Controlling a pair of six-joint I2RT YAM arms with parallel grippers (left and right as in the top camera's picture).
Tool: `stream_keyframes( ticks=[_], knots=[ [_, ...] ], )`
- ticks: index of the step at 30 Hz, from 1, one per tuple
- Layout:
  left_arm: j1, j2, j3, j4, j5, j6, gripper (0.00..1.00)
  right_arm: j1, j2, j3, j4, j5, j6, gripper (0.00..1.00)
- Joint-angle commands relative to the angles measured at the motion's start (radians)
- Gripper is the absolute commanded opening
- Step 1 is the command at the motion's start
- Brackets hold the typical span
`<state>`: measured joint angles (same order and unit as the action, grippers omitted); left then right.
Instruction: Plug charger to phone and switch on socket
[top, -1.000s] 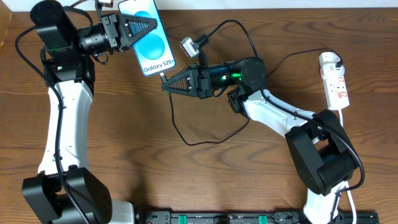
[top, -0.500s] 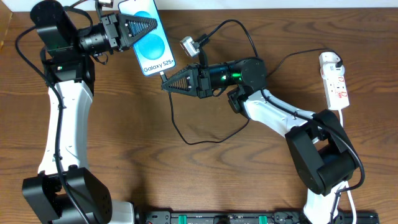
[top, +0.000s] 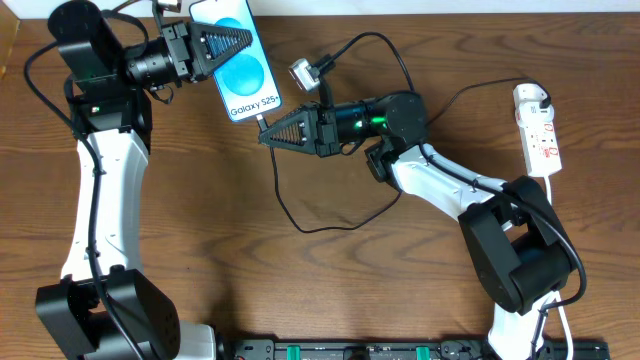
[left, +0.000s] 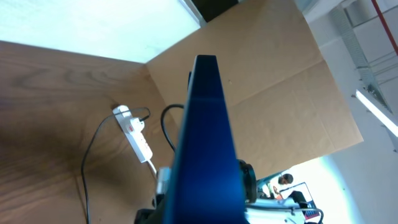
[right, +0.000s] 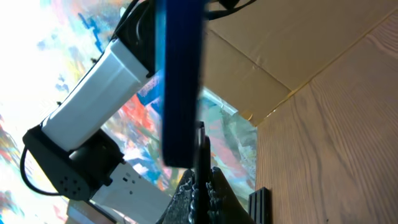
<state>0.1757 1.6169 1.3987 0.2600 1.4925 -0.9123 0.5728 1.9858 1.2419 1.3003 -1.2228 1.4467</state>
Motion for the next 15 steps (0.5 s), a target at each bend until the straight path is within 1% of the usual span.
stream_keyframes(
  ticks=[1,7,15],
  knots=[
    [-0.01,-0.008,0.013,0.003,0.042,0.017,0.07,-0.002,-0.003,0.007,-0.011,0.047,-0.027,0.01],
    [-0.027,-0.008,0.013,0.005,0.04,0.018,0.07,-0.002,-0.003,0.007,-0.01,0.041,-0.027,0.01],
    [0.01,-0.008,0.013,0.015,0.011,0.017,0.07,-0.002,-0.003,0.007,-0.01,0.002,-0.027,0.01]
  ],
)
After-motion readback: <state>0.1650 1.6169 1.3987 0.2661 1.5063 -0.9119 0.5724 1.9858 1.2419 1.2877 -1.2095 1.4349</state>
